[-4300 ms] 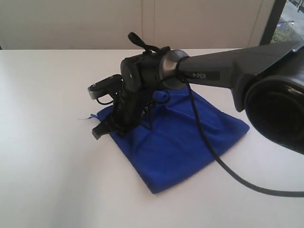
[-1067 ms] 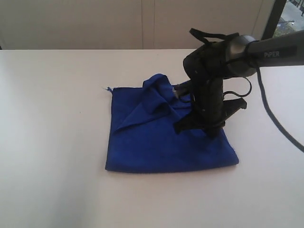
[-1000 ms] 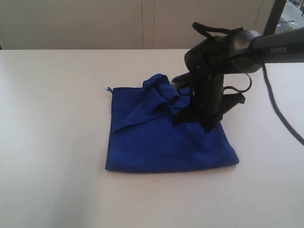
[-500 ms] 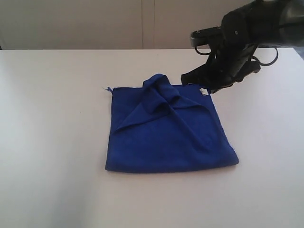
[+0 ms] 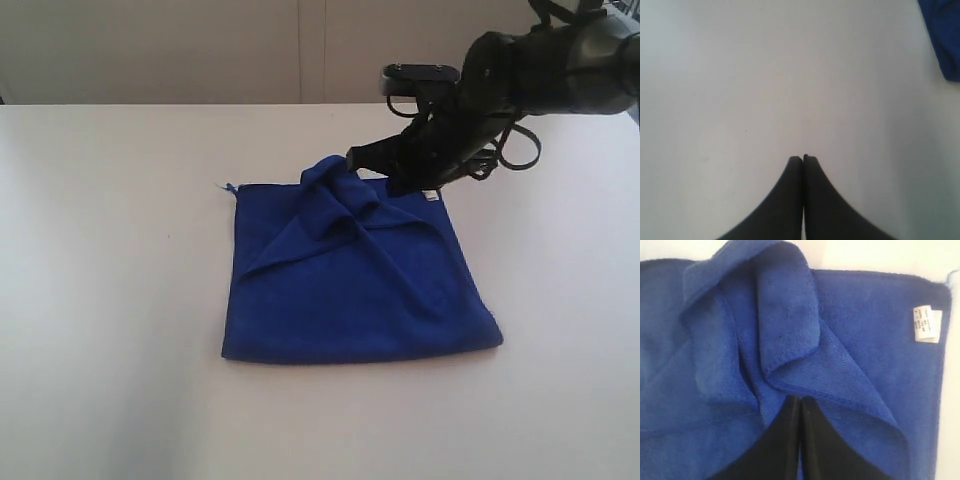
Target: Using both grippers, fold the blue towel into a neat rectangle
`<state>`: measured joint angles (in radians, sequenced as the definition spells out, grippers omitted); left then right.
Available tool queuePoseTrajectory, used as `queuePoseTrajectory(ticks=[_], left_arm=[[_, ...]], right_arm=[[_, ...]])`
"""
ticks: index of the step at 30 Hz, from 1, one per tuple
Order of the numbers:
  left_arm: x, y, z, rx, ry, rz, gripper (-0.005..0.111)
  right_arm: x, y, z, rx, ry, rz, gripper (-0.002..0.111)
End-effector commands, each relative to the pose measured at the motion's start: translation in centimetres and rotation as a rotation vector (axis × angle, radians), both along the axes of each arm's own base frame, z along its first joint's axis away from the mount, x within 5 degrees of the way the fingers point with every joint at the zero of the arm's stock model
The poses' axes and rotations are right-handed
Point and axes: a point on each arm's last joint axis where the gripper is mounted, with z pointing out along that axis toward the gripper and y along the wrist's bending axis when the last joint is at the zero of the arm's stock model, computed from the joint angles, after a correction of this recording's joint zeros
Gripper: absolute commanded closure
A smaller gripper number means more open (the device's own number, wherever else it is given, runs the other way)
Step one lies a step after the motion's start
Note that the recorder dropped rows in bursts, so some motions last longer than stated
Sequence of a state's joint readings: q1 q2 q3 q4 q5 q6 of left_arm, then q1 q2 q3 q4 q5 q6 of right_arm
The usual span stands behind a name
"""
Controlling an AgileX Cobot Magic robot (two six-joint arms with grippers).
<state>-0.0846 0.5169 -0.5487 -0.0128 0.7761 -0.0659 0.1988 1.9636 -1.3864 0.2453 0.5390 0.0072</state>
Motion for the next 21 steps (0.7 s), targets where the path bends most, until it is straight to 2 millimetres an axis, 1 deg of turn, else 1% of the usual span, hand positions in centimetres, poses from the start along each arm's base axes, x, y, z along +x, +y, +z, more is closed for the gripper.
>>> queuePoseTrajectory(ticks=[1,4,7,10,13,16,21], left_arm=[[-0.1,0.0,-0.1,-0.007,0.001,-0.001,0.107],[-0.1,0.0,-0.1,-0.007,0.001,-0.001,0.107],[-0.1,0.0,-0.1,-0.007,0.001,-0.001,0.107],[-0.1,0.0,-0.1,-0.007,0.001,-0.001,0.107],[-0.1,0.0,-0.1,-0.007,0.001,-0.001,0.107],[-0.1,0.0,-0.1,-0.007,0.001,-0.001,0.107],[-0.1,0.0,-0.1,-0.007,0.001,-0.001,0.107]], right_arm=[[0.7,-2.1,-0.6,0.129,0.031,-0.095,0.108],[0.9,-3.5,-1.2,0.297,0.084,-0.097,0.108],[1.2,-4.4,-1.4,0.436,0.090,-0.074,0.108],[1.6,-5.2,-1.7,0.494,0.087,-0.111,0.108],[2.0,-5.1,-2.6,0.529,0.095,-0.155,0.108],[2.5,-5.2,-4.0,0.571,0.108,-0.218,0.107],[2.9,-5.0,-5.7,0.652,0.145,-0.291,0.094]])
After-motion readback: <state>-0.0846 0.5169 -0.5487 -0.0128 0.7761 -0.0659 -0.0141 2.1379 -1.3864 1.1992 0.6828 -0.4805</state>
